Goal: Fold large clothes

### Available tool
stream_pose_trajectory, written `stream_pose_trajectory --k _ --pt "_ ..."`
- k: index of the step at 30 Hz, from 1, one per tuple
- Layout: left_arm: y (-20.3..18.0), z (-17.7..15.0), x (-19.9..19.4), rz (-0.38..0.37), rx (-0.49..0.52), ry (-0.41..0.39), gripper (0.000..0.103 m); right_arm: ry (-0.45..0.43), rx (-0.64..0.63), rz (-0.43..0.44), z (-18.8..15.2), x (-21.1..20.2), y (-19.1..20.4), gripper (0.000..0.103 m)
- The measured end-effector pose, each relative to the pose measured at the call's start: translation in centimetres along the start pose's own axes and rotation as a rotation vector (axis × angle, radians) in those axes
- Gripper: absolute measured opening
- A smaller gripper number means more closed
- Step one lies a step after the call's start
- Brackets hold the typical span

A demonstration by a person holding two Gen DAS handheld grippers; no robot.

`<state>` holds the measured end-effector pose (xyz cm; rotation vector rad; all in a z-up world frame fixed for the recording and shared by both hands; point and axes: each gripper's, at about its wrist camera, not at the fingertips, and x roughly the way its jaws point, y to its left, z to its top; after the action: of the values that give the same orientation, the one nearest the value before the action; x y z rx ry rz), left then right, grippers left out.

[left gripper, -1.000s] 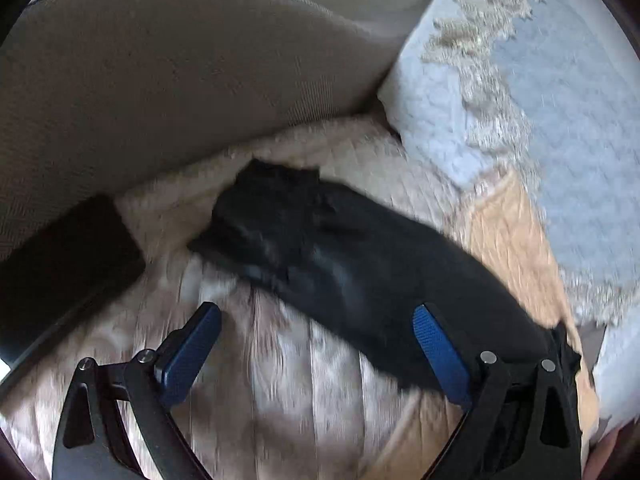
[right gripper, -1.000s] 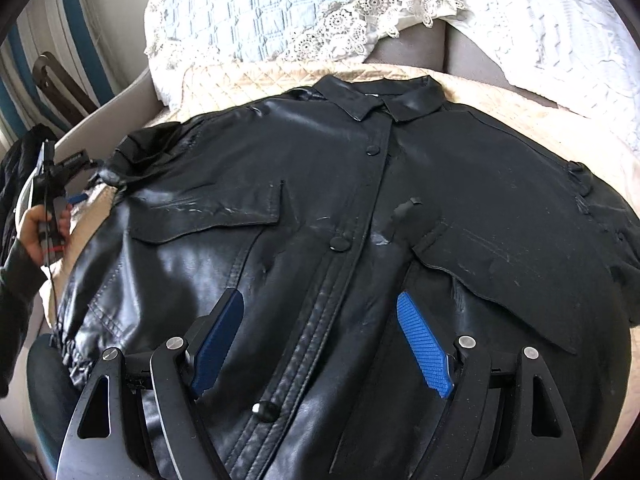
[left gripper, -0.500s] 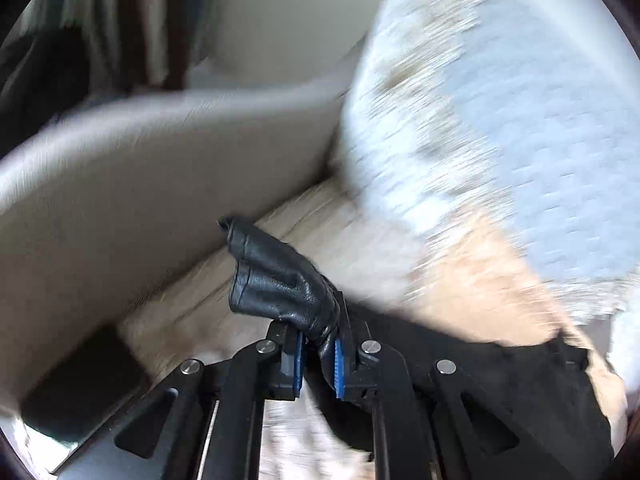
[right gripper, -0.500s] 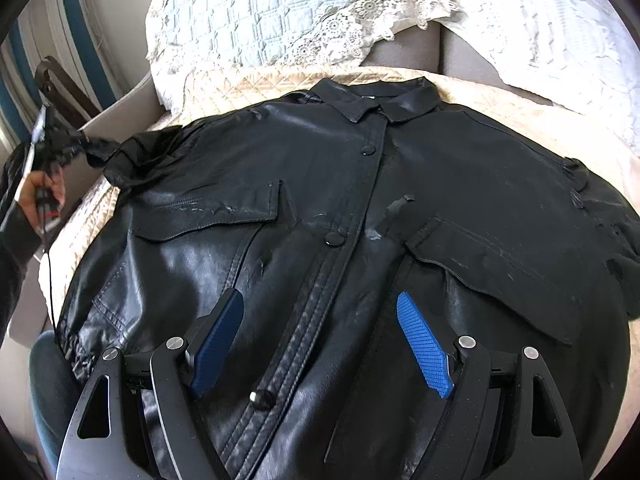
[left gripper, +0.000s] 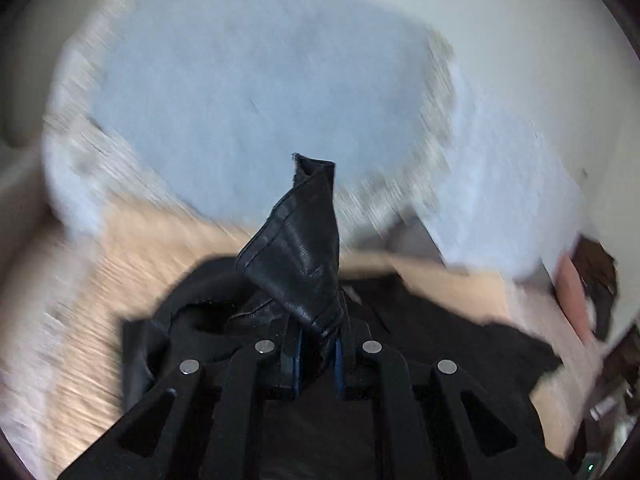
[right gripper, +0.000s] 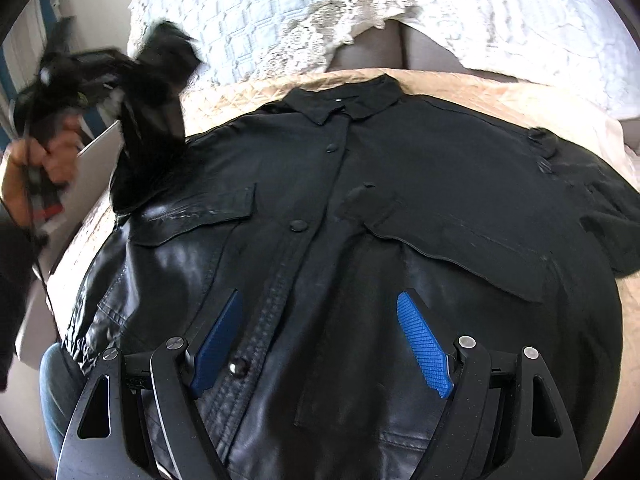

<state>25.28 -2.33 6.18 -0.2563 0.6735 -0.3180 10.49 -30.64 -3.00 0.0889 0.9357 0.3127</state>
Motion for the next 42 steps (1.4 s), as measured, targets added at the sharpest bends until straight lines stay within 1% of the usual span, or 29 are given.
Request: stream_pose_trajectory --k 2,4,5,7,9,11,12,13,14,15,16,17,18,19,21,22,23,24,25,26,30,32,33,35,36,37,38,40,42 --pt "-1.9 -2.5 3.3 -0.009 0.027 0.088 0.016 0.005 0.020 -0.002 -0.2 -0.2 -0.6 0.080" --pt "-2.6 -4.5 6.2 -0.031 0.029 0.191 0.018 0.009 0.041 -0.001 -0.4 -0.2 -1.2 0.080" --pt "-2.7 -5.6 7.1 -0.058 0.019 0.233 0.020 0.012 0.050 0.000 -0.4 -0.2 -1.3 0.080" --pt "-2.8 -7.1 6.4 -0.116 -0.003 0.271 0.021 0.011 0.063 0.004 -0.4 -0.3 -1.7 0.080" --pt "-2.3 -7.2 5.0 -0.164 -0.018 0.257 0.027 0.006 0.073 0.014 -0.1 -0.3 -1.7 0.080" --pt "-1.5 -6.7 1.7 -0.195 -0.005 0.188 0.050 -0.007 0.080 0.029 0.4 -0.1 -1.6 0.080" --pt "-0.5 -6.5 0.2 -0.183 0.007 0.146 0.055 -0.016 0.082 0.042 0.8 0.1 -1.3 0.079" --pt "0.5 -6.2 -1.0 -0.145 0.013 0.098 0.062 -0.025 0.082 0.053 1.3 0.3 -1.0 0.080" --pt "1.7 -6.0 -1.6 -0.082 0.012 0.062 0.063 -0.029 0.079 0.063 1.9 0.7 -0.6 0.078" --pt "2.9 -6.0 -1.7 -0.013 0.007 0.050 0.063 -0.032 0.073 0.074 2.5 1.3 -0.1 0.071" --pt "4.2 -6.1 -1.5 0.058 -0.002 0.055 0.062 -0.033 0.065 0.083 3.1 2.0 0.4 0.067" --pt "5.8 -6.5 -1.0 0.128 -0.014 0.075 0.062 -0.028 0.057 0.089 3.8 2.9 0.9 0.058" --pt "7.2 -6.9 -0.5 0.179 -0.037 0.099 0.060 -0.014 0.052 0.088 4.5 4.1 1.3 0.050" --pt "8.7 -7.6 0.1 0.209 -0.072 0.122 0.058 0.003 0.048 0.094 5.1 5.4 1.7 0.048" --pt "10.9 -8.6 1.4 0.226 -0.148 0.174 0.052 0.041 0.032 0.109 6.4 8.4 2.6 0.048" --pt "11.4 -9.0 1.6 0.233 -0.173 0.195 0.048 0.066 0.023 0.105 6.9 9.8 3.0 0.048" --pt "11.8 -9.0 2.1 0.243 -0.186 0.204 0.048 0.095 0.004 0.096 7.4 11.4 3.4 0.047" --pt "12.0 -9.2 2.1 0.245 -0.182 0.202 0.048 0.122 -0.027 0.072 8.0 13.0 3.6 0.043" --pt "11.8 -9.2 2.4 0.251 -0.176 0.198 0.048 0.125 -0.056 0.038 8.6 14.1 3.7 0.041" --pt "11.7 -8.9 2.7 0.249 -0.176 0.198 0.048 0.113 -0.068 0.012 9.5 14.7 3.5 0.037" --pt "11.7 -8.7 4.0 0.243 -0.162 0.204 0.049 0.102 -0.029 -0.072 11.5 14.8 2.2 0.036" --pt "11.7 -8.8 3.5 0.231 -0.166 0.205 0.049 0.083 -0.016 -0.063 11.6 13.7 1.9 0.036" --pt "11.7 -8.8 2.5 0.214 -0.170 0.196 0.049 0.048 -0.015 -0.039 11.4 12.5 2.1 0.036" --pt "11.4 -8.8 1.3 0.191 -0.162 0.168 0.050 0.019 -0.029 -0.014 11.1 11.7 2.6 0.036" --pt "11.4 -8.9 1.0 0.197 -0.153 0.170 0.050 0.025 -0.039 0.000 11.0 11.8 3.0 0.036" --pt "11.3 -9.2 1.2 0.210 -0.142 0.190 0.050 0.049 -0.053 0.014 11.0 12.6 3.5 0.036" --pt "11.4 -9.5 1.8 0.218 -0.132 0.225 0.050 0.073 -0.061 0.018 10.9 13.5 3.6 0.036" --pt "11.6 -9.7 3.0 0.236 -0.109 0.261 0.050 0.134 -0.058 0.010 10.9 16.1 3.3 0.036" --pt "11.7 -9.5 3.7 0.250 -0.081 0.264 0.051 0.113 -0.047 0.009 11.7 16.5 2.9 0.036"
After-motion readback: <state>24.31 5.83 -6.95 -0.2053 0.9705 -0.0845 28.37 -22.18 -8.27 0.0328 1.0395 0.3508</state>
